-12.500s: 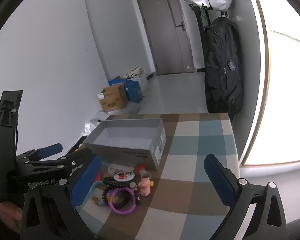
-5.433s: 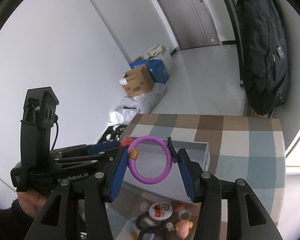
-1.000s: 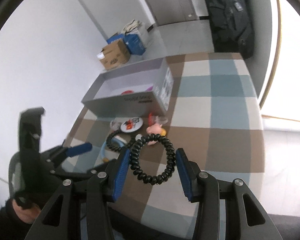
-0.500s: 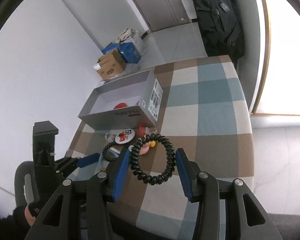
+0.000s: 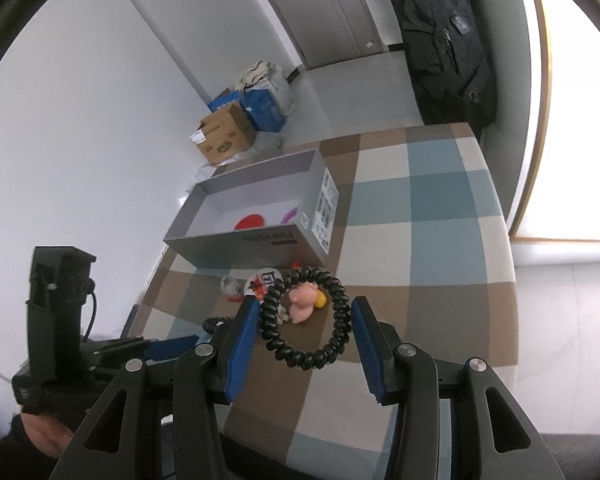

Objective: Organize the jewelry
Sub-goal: 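Carry the black coil and blue ring into the grey box and open both tools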

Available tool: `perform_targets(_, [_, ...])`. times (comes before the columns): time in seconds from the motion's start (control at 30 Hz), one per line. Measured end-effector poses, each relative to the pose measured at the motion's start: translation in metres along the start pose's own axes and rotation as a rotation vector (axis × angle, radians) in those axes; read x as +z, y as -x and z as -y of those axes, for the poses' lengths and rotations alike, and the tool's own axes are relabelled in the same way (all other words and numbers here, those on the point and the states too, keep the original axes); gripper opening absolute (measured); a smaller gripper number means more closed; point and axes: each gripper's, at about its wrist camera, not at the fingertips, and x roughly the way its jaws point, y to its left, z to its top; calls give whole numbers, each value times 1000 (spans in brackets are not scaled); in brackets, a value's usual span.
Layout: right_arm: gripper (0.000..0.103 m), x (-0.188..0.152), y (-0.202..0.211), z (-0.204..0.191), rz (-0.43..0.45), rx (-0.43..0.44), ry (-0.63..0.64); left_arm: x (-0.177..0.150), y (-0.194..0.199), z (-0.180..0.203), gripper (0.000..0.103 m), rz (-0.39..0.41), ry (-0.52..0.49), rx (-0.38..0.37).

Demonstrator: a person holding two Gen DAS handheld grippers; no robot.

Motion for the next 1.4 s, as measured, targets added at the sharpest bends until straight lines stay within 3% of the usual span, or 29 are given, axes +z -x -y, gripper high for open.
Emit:
perform_targets(0.17, [46, 4, -4, -9, 7, 5, 13, 2, 9, -3, 57, -21, 36, -110])
perform_targets(0.43, [46, 8, -13, -15, -4, -5, 16, 17, 20, -10, 57, 34, 70, -136])
perform_targets(0.67, [46, 17, -7, -18, 39, 15, 22, 31, 50, -13, 57, 139, 85, -168])
perform_targets(0.87, [46, 38, -6, -31, 80, 50, 48, 59, 69, -21, 57, 196, 106, -165])
perform_targets(1.07, [46, 65, -21, -40, 88, 77, 54, 91, 61, -25, 57, 208, 111, -118])
perform_targets(1.23, [46, 83, -45, -38, 57, 74, 25, 110, 47, -33, 57, 193, 106, -94])
perform_targets(1.4, [46, 91, -72, -38, 4, 63, 24, 121, 32, -46, 57, 166, 146, -125])
